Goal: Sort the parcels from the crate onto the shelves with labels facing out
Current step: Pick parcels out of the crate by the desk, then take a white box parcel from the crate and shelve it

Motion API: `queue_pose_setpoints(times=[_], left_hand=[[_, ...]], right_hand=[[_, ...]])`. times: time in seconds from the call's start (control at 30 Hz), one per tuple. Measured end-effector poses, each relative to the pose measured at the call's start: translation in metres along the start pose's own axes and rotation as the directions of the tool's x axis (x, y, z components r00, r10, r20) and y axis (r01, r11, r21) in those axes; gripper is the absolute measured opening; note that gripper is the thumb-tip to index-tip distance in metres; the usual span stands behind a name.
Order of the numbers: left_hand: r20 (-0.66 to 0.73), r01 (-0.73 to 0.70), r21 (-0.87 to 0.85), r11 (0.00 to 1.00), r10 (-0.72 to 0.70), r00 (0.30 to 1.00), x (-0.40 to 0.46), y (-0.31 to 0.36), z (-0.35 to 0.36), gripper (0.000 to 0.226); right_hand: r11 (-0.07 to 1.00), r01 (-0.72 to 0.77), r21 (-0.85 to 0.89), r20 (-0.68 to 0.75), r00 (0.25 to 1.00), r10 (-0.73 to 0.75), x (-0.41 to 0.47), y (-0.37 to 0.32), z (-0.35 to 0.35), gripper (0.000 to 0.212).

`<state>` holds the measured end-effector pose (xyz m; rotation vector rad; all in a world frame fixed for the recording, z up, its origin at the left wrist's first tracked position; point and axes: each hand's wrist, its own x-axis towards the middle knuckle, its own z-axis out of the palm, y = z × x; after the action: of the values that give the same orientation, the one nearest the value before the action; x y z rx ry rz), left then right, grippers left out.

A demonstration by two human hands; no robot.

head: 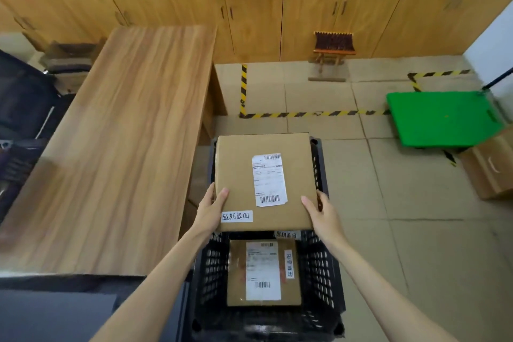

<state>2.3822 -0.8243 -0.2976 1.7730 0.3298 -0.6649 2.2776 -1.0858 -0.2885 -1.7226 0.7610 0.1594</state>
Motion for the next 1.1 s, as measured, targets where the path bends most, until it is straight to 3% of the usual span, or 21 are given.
queue_pose_setpoints(times=[0.13,0.3,0.53,0.73,0.93,1.1], left_hand=[[-0.023,0.076,-0.014,0.997,-0.077,0.997,0.021,-0.02,0.007,0.068],[-0.049,0.106,0.011,0.994,-0.106,0.993,0.042,-0.035,0.02,0.058],[-0.07,0.182,0.021,0.983,-0.18,0.981,0.075,-0.057,0.027,0.068],[-0.095,0.175,0.051,0.983,-0.17,0.981,0.085,-0.05,0.031,0.068],[-0.167,0.051,0.214,0.975,-0.015,0.986,0.059,-0.019,0.038,0.062],[-0.104,-0.13,0.344,0.93,0.175,0.979,0.024,0.039,0.034,0.056]], right_hand=[[0.998,-0.041,-0.041,-0.027,0.999,0.04,0.016,0.016,0.014,0.066],[0.992,-0.11,-0.056,-0.065,0.992,0.107,0.039,0.036,0.029,0.064],[0.982,-0.177,-0.068,-0.065,0.983,0.172,0.068,0.062,0.05,0.051],[0.979,-0.184,-0.084,-0.047,0.982,0.18,0.085,0.061,0.054,0.051],[0.968,-0.111,-0.226,-0.072,0.993,0.097,0.07,0.03,0.044,0.058],[0.896,0.098,-0.434,0.012,0.995,-0.104,0.053,-0.03,0.022,0.056]])
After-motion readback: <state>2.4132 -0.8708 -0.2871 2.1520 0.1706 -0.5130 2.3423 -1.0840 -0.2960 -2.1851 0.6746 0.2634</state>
